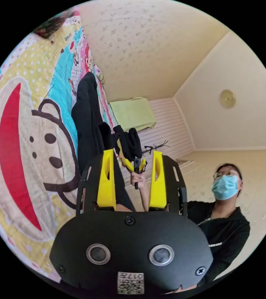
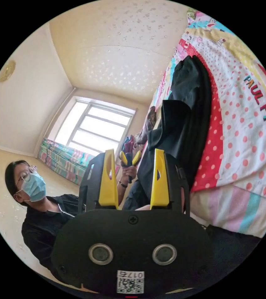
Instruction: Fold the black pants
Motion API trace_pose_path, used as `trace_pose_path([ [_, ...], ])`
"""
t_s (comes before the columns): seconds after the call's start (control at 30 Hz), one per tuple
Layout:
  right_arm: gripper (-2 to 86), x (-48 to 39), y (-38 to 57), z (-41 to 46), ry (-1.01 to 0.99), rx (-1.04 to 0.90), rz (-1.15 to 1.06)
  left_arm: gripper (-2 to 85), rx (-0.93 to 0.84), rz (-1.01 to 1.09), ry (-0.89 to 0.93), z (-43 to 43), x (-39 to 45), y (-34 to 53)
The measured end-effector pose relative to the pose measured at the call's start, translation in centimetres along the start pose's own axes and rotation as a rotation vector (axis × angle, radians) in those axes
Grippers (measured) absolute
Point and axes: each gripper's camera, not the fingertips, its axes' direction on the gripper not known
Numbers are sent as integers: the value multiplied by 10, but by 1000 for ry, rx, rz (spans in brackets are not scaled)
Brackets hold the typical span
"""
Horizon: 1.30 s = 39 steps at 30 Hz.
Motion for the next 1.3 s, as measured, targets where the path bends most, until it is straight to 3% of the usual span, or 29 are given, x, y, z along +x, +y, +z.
trace_pose_path([
  [0.17, 164, -36, -21, 117, 279, -233, -185, 166, -117, 237, -363, 56, 45, 65],
  [0.3, 142, -42, -73, 189, 561, -271, -198, 159, -91, 310, -448, 71, 52, 107],
  [0.43, 139, -44, -134, 198, 507, -193, -153, 146, -143, 318, -601, 98, 49, 139],
  [0.53, 130, -25, -161, 195, 635, -89, -105, 148, -78, 322, -625, 106, 51, 166],
  [0.63, 141, 17, -158, 192, 464, -139, 30, 146, -19, 294, -595, 103, 47, 188],
  [0.7, 149, 0, -130, 160, 293, -73, -13, 137, -44, 263, -574, 100, 46, 194],
  [0.77, 150, -23, -94, 138, 245, -36, -88, 130, -147, 219, -593, 100, 48, 193],
  [0.97, 149, -43, 23, 65, 438, 24, -132, 135, -180, 392, -695, 117, 63, 175],
  [1.07, 145, -18, 64, 23, 446, 103, -46, 131, -256, 284, -708, 136, 33, 145],
  [1.3, 130, 15, 81, -1, 366, -5, 63, 113, -341, 212, -695, 179, -3, 132],
])
